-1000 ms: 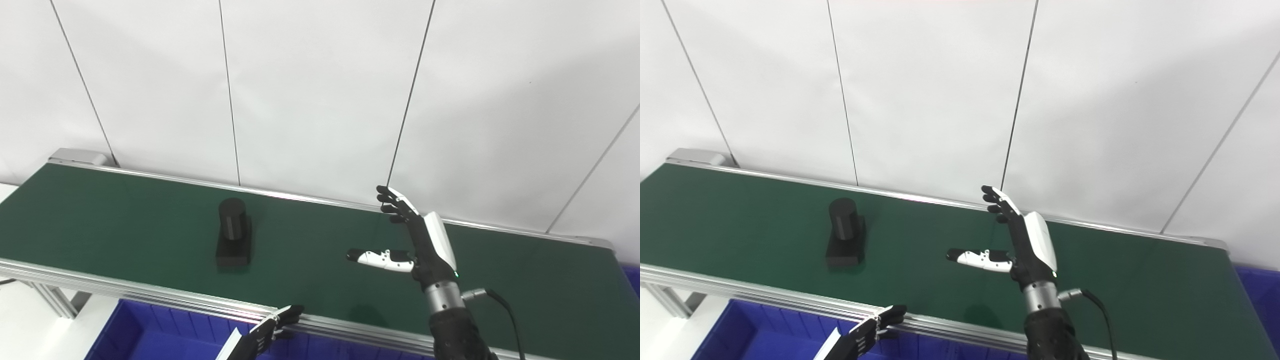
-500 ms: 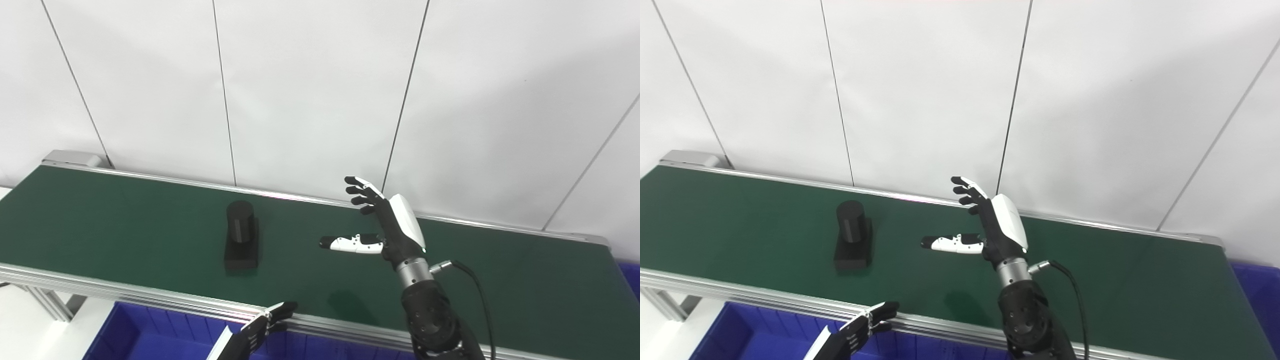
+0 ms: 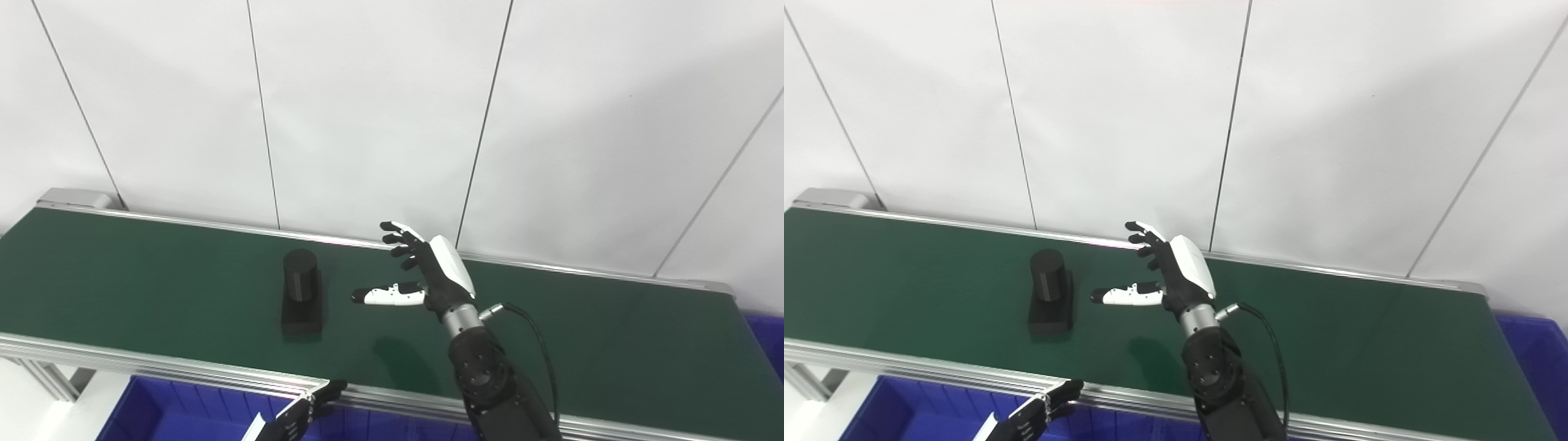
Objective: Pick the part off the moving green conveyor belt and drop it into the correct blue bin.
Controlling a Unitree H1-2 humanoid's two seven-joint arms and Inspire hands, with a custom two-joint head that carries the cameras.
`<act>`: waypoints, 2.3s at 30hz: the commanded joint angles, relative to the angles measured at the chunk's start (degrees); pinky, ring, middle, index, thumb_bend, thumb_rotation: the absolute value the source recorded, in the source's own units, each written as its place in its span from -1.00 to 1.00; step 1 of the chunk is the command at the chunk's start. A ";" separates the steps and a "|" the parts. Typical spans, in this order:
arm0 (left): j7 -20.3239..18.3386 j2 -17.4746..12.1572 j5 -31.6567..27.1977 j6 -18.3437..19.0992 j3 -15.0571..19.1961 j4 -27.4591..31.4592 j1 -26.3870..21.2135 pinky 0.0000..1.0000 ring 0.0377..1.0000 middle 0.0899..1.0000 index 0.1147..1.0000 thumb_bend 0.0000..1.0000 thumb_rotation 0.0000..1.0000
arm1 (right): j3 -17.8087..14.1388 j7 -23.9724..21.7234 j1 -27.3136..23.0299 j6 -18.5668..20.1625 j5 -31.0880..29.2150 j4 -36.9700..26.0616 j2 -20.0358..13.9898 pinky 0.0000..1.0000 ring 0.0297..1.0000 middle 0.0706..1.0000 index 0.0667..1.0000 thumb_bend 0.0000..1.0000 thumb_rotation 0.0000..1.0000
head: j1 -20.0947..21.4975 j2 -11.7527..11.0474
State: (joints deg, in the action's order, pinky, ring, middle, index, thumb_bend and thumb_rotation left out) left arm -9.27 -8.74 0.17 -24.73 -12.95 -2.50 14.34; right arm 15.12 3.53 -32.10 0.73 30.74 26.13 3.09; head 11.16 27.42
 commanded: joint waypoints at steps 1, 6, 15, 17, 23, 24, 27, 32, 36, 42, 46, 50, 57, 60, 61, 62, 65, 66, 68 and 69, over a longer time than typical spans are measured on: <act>-0.68 0.35 -0.78 -2.18 0.49 2.28 -0.11 0.71 0.79 0.78 0.65 0.90 -0.50 | 0.32 1.82 -3.43 -0.58 -0.14 -0.10 1.27 0.24 0.44 0.56 0.68 0.87 -0.19 | -0.05 0.09; -1.63 0.83 -0.73 -2.19 0.99 2.00 -0.02 0.72 0.79 0.77 0.65 0.92 -0.48 | 1.78 3.57 -5.82 -1.29 0.58 5.26 2.31 0.24 0.46 0.58 0.67 0.87 -0.17 | -0.14 0.02; -2.30 1.75 -0.78 -2.19 0.96 2.60 0.55 0.68 0.74 0.73 0.61 0.93 -0.49 | 4.14 5.79 -10.32 -2.74 0.34 15.33 3.91 0.35 0.58 0.68 0.70 0.87 -0.16 | -1.06 0.27; -2.53 1.94 -0.82 -2.19 1.07 2.85 0.68 0.69 0.73 0.73 0.61 0.92 -0.49 | 4.52 6.23 -11.49 -2.95 0.14 17.80 4.23 0.40 0.62 0.72 0.70 0.88 -0.17 | -1.21 0.38; -2.40 2.06 -0.02 -2.19 0.84 3.56 0.98 0.69 0.73 0.72 0.61 0.90 -0.49 | 5.75 7.94 -14.72 -4.19 0.13 24.00 4.86 0.45 0.65 0.72 0.70 0.89 -0.20 | -1.79 0.57; -2.27 2.03 0.22 -2.19 0.69 3.68 1.02 0.68 0.72 0.71 0.60 0.90 -0.48 | 5.92 8.16 -15.23 -4.39 0.07 24.94 4.98 0.46 0.66 0.72 0.70 0.88 -0.22 | -1.79 0.57; -2.05 2.15 0.56 -2.19 0.27 4.04 1.13 0.67 0.72 0.70 0.58 0.91 -0.46 | 6.59 8.97 -16.65 -4.78 0.29 27.84 5.28 0.49 0.68 0.73 0.70 0.87 -0.25 | -2.00 0.64; -1.11 1.83 1.60 -2.19 -0.31 4.67 1.31 0.65 0.72 0.69 0.58 0.91 -0.43 | 7.69 10.11 -18.65 -5.16 0.35 32.24 5.98 0.48 0.68 0.74 0.70 0.85 -0.26 | -2.16 0.86; -0.65 1.80 1.66 -2.19 -0.42 5.05 1.58 0.64 0.71 0.68 0.56 0.91 -0.45 | 9.14 11.33 -20.12 -6.12 0.86 35.92 6.45 0.46 0.66 0.74 0.68 0.78 -0.28 | -2.17 1.19; -0.47 1.51 1.08 -2.19 -0.83 5.35 1.82 0.67 0.73 0.70 0.58 0.90 -0.45 | 10.22 13.31 -21.20 -9.22 0.39 41.22 7.23 0.31 0.59 0.65 0.58 0.63 -0.43 | -2.09 1.32; -0.33 1.45 1.08 -2.19 -0.84 5.62 2.05 0.68 0.73 0.71 0.58 0.91 -0.46 | 10.67 15.01 -21.31 -10.43 0.48 43.83 7.67 0.26 0.51 0.57 0.46 0.47 -0.57 | -1.88 1.72; -0.64 1.67 0.41 -2.19 -0.51 5.57 2.19 0.66 0.73 0.71 0.58 0.92 -0.48 | 11.13 19.52 -20.91 -12.81 0.80 46.24 7.99 -0.22 -0.06 -0.10 0.07 0.11 -0.93 | -1.89 1.99; -0.77 1.49 0.54 -2.19 -0.38 5.21 1.71 0.66 0.74 0.73 0.59 0.91 -0.45 | 12.15 29.56 -20.02 -15.08 1.92 48.35 8.17 -0.48 -0.36 -0.17 -0.05 0.04 -1.00 | -1.64 1.88; -0.79 1.49 0.57 -2.19 -0.30 5.05 1.42 0.66 0.74 0.72 0.59 0.91 -0.46 | 11.95 33.23 -19.70 -16.10 1.95 48.73 8.17 -0.54 -0.45 -0.13 -0.09 0.05 -1.00 | -1.57 1.85; -0.81 1.53 0.54 -2.19 -0.26 5.01 1.31 0.66 0.73 0.72 0.59 0.91 -0.46 | 11.77 34.25 -19.60 -16.31 1.83 48.82 8.20 -0.57 -0.48 -0.13 -0.09 0.05 -1.00 | -1.56 1.85; -0.97 1.58 0.34 -2.19 -0.19 4.90 1.24 0.66 0.73 0.72 0.59 0.92 -0.46 | 11.60 35.30 -19.52 -16.53 1.71 48.98 8.24 -0.59 -0.51 -0.13 -0.09 0.05 -1.00 | -1.53 1.83; -0.87 1.45 0.72 -2.19 -0.18 4.75 0.90 0.67 0.74 0.73 0.59 0.92 -0.46 | 11.32 37.44 -19.43 -16.75 1.44 49.26 8.35 -0.62 -0.54 -0.13 -0.09 0.05 -1.00 | -1.39 1.67; -0.79 1.42 0.87 -2.19 -0.19 4.75 0.83 0.66 0.74 0.73 0.60 0.91 -0.45 | 11.32 38.05 -19.36 -17.01 1.42 49.18 8.32 -0.60 -0.54 -0.13 -0.09 0.05 -1.00 | -1.39 1.67; -0.98 1.39 0.73 -2.19 -0.16 4.69 0.68 0.67 0.73 0.72 0.60 0.91 -0.44 | 11.35 39.72 -19.23 -17.64 1.51 48.98 8.26 -0.60 -0.55 -0.14 -0.09 0.05 -1.00 | -1.27 1.64; -1.27 1.39 0.39 -2.19 -0.11 4.59 0.61 0.67 0.74 0.72 0.60 0.91 -0.44 | 11.30 40.30 -19.16 -17.60 1.50 48.78 8.23 -0.58 -0.54 -0.14 -0.09 0.05 -1.00 | -1.19 1.64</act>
State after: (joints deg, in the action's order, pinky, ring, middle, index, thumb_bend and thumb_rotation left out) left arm -10.28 -7.02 1.36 -24.81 -13.24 1.17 15.72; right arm 26.72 41.01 -49.29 -13.52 32.19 76.15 10.44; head 9.93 29.00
